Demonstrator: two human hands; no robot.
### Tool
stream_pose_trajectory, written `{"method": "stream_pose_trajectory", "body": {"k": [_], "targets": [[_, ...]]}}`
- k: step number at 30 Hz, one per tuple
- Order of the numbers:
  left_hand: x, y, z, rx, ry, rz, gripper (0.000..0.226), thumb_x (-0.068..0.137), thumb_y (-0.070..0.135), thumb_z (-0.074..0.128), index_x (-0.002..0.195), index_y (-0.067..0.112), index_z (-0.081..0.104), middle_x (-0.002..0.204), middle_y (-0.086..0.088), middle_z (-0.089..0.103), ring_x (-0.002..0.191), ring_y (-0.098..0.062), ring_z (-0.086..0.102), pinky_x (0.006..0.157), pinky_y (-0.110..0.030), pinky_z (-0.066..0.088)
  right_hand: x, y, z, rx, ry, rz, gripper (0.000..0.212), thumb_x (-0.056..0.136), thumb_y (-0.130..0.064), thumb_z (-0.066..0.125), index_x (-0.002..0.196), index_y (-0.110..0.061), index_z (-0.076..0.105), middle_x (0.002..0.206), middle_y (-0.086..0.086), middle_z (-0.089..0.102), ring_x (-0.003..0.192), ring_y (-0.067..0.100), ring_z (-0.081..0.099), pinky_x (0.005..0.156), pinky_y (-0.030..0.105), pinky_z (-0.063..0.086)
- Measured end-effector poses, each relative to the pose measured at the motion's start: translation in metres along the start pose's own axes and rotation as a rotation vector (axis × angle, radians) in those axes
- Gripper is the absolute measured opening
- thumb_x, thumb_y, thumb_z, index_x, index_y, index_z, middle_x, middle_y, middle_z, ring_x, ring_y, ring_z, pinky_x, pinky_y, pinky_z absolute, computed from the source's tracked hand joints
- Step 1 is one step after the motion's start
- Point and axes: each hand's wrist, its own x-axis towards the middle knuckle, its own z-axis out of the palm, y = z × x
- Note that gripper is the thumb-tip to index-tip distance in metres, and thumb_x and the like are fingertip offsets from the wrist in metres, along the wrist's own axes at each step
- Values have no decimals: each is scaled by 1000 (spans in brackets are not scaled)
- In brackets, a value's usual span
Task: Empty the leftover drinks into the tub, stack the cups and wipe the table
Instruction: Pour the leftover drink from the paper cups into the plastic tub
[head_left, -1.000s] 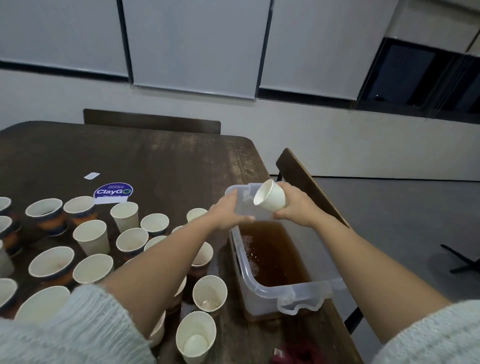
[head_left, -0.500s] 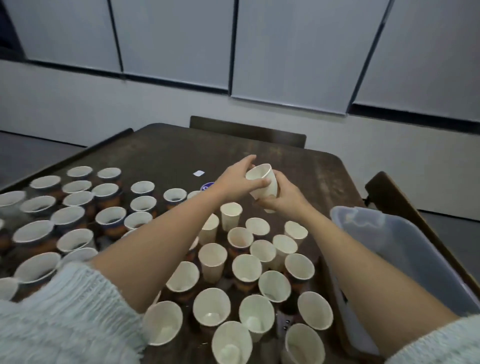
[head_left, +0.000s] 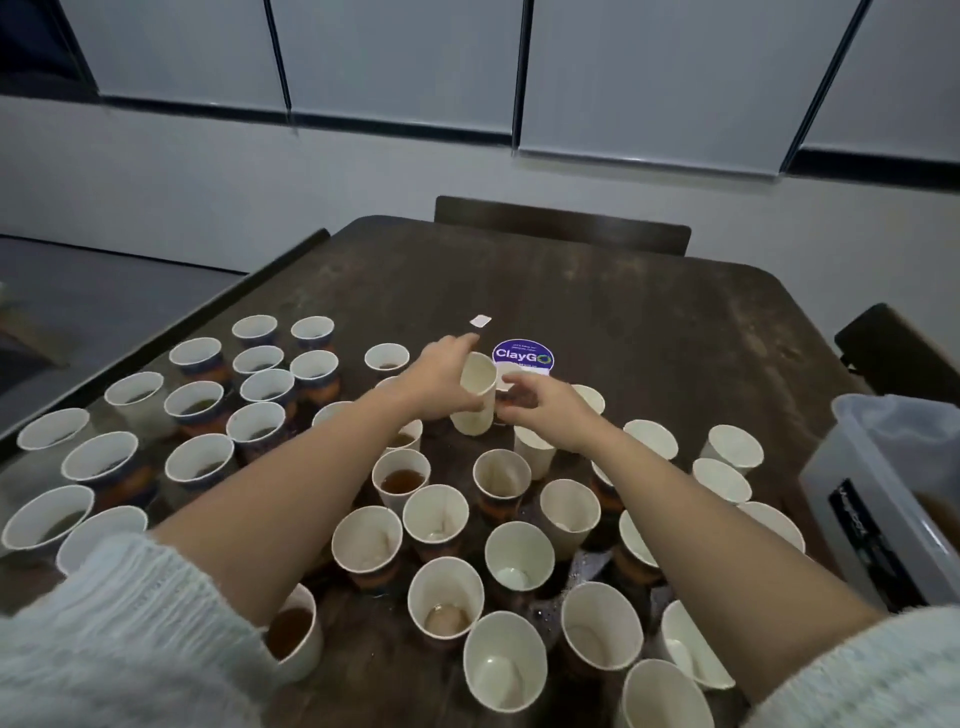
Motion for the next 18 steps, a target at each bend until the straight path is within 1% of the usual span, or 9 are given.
{"method": "stream_pose_trajectory", "body": {"k": [3,5,8,11,13,16,18], "targets": [[8,-28,20,31,-77,-16,89,78,25,77,150,15,25,150,-9,33,137,-27,33,110,-39,34,11,8,19,-141,-50,27,48,93,-22,62,139,-16,52,136,4,58,125,21,53,98,28,41],[14,-41,35,53,-137,-7,89,79,25,76,150,15,24,152,-8,31,138,-27,32,111,-39,34,15,14,29,-242,-81,38,46,95,-24,60,140,-15,52,140,5,54,129,23,49,102,29,37],[22,-57,53,93,-203,12,92,78,25,76,151,14,22,154,-8,30,139,-26,33,112,-39,33,20,25,42,-363,-129,28,42,97,-23,56,137,-12,54,137,10,55,127,24,47,103,29,34],[24,-67,67,162,-262,27,91,81,30,74,152,16,19,156,-6,28,140,-25,31,112,-43,32,21,34,52,-411,-166,43,39,94,-17,54,133,-11,58,133,11,57,124,26,49,103,33,37],[24,-70,73,205,-297,48,91,83,35,71,153,18,17,157,-4,25,141,-24,29,114,-45,27,21,37,56,-437,-168,34,40,92,-15,54,132,-12,60,132,12,58,123,29,50,103,35,39],[23,-75,75,214,-320,97,89,85,42,68,153,19,16,159,-2,20,145,-21,21,116,-45,20,19,38,60,-472,-174,14,38,93,-17,54,131,-13,61,130,10,58,120,29,51,102,38,40],[20,-81,70,189,-303,139,83,88,42,64,153,20,17,159,-1,19,145,-20,19,118,-44,20,21,38,63,-473,-154,-4,36,94,-17,53,128,-13,63,128,9,59,119,28,52,102,39,41]]}}
